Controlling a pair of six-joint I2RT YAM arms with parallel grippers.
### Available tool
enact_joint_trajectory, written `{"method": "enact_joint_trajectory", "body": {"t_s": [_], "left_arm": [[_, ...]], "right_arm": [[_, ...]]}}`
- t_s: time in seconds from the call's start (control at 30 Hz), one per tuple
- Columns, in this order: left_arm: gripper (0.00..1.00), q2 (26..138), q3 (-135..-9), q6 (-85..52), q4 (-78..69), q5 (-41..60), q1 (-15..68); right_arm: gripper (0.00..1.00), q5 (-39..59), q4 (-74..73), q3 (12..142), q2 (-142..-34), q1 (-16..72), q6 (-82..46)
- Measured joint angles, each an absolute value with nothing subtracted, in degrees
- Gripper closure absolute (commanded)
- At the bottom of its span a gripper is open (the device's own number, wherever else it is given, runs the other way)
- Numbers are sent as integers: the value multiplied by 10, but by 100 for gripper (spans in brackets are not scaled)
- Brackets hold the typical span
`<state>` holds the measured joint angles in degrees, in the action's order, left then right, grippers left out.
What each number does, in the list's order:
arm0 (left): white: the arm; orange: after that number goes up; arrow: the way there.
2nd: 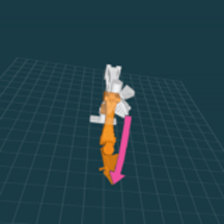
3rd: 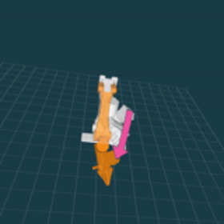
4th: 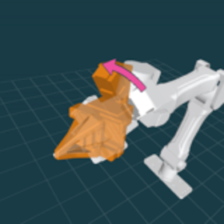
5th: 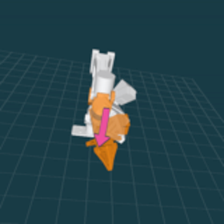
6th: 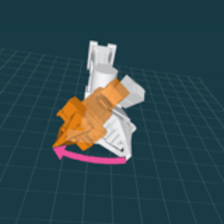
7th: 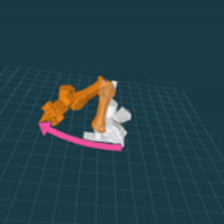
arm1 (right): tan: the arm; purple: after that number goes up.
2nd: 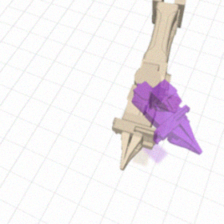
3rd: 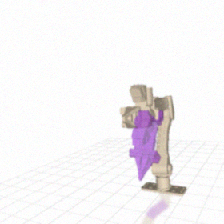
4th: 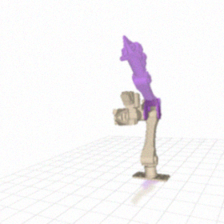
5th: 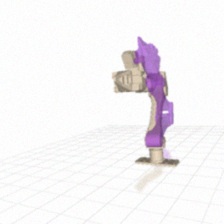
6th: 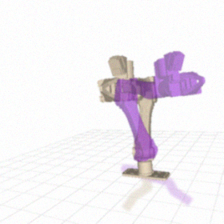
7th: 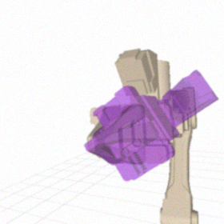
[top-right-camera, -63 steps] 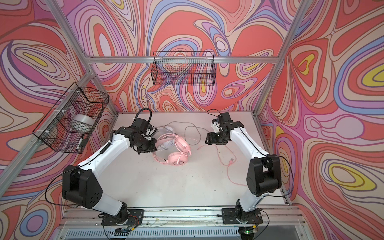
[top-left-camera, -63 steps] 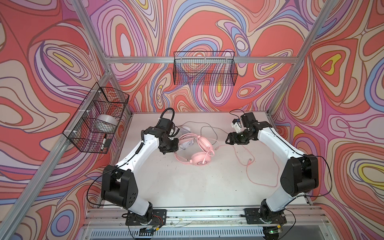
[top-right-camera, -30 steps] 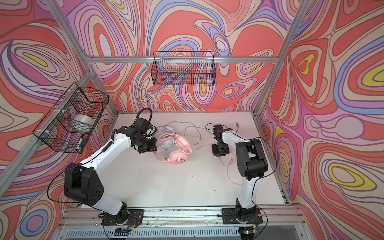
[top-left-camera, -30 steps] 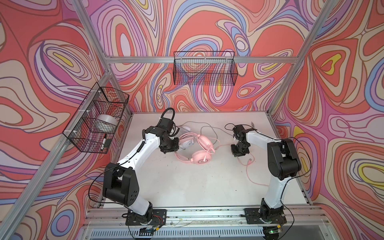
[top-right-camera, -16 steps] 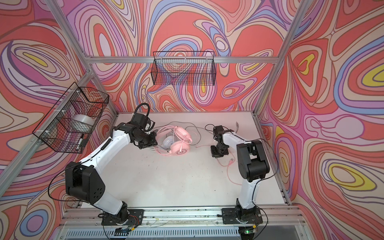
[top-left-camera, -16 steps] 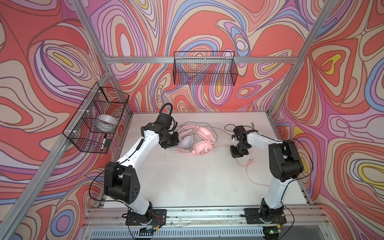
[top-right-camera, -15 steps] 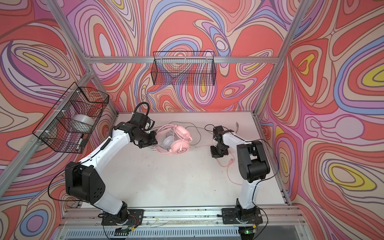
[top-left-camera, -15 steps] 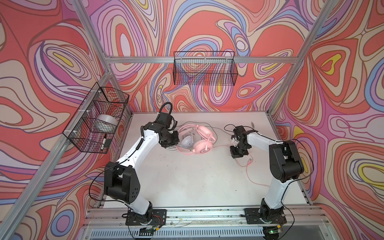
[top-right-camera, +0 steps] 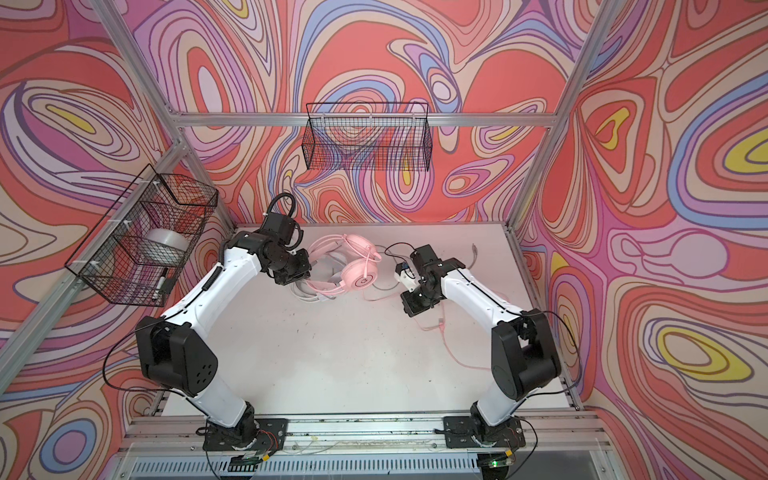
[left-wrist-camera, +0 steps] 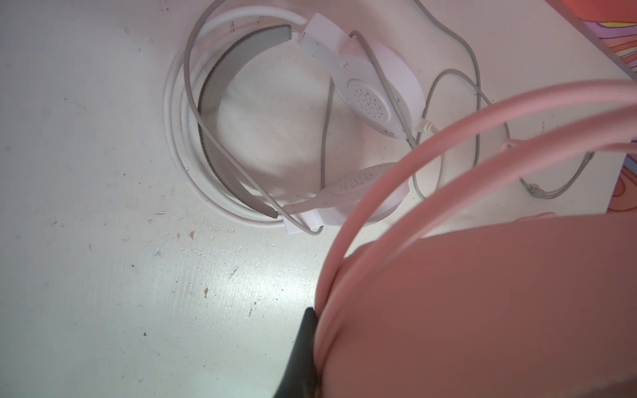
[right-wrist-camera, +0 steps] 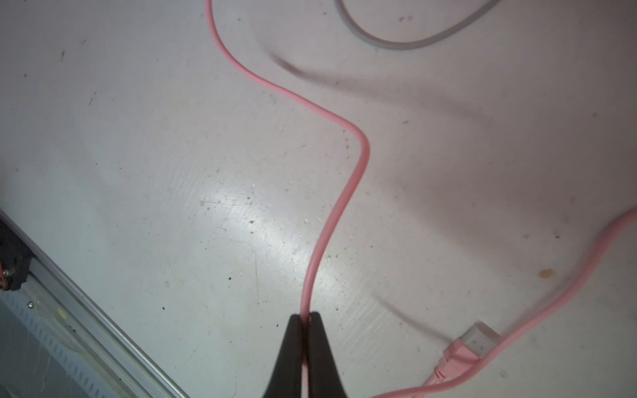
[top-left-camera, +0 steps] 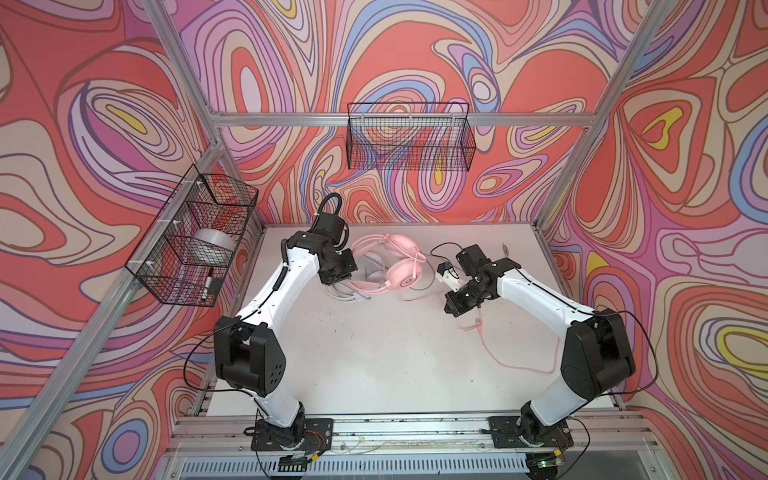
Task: Wrap the headphones
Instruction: 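Carry the grasped cable with the right gripper up to the held headset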
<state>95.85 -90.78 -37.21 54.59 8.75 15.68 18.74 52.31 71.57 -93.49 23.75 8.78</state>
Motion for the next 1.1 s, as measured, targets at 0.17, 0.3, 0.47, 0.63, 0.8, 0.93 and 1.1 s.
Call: {"method": "enact_joint_trajectory", "body": {"t_s": [0.17,0.3,0.47,0.63,0.8,0.93,1.1], "left_arm": [[100,980,-933,-378,555,65,157],[100,997,-951,-378,568,42,160],[100,1029,-1003,-377,595,-10,184],[100,1044,-1016,-377,600,-28,207],[100,1056,-1017,-377,608,-43,216],[100,1064,-1017,-375,616,-50,219],[100,1065,-1017,-366,620,-52,223]], "right_arm": [[100,248,537,716,-901,268,140],[100,288,527,714,-850,274,172],[100,333,518,714,-803,286,207],[100,372,534,739,-808,297,230],[100,393,545,770,-810,298,251],[100,404,553,791,-811,298,265],[100,409,570,825,-816,298,282]]}}
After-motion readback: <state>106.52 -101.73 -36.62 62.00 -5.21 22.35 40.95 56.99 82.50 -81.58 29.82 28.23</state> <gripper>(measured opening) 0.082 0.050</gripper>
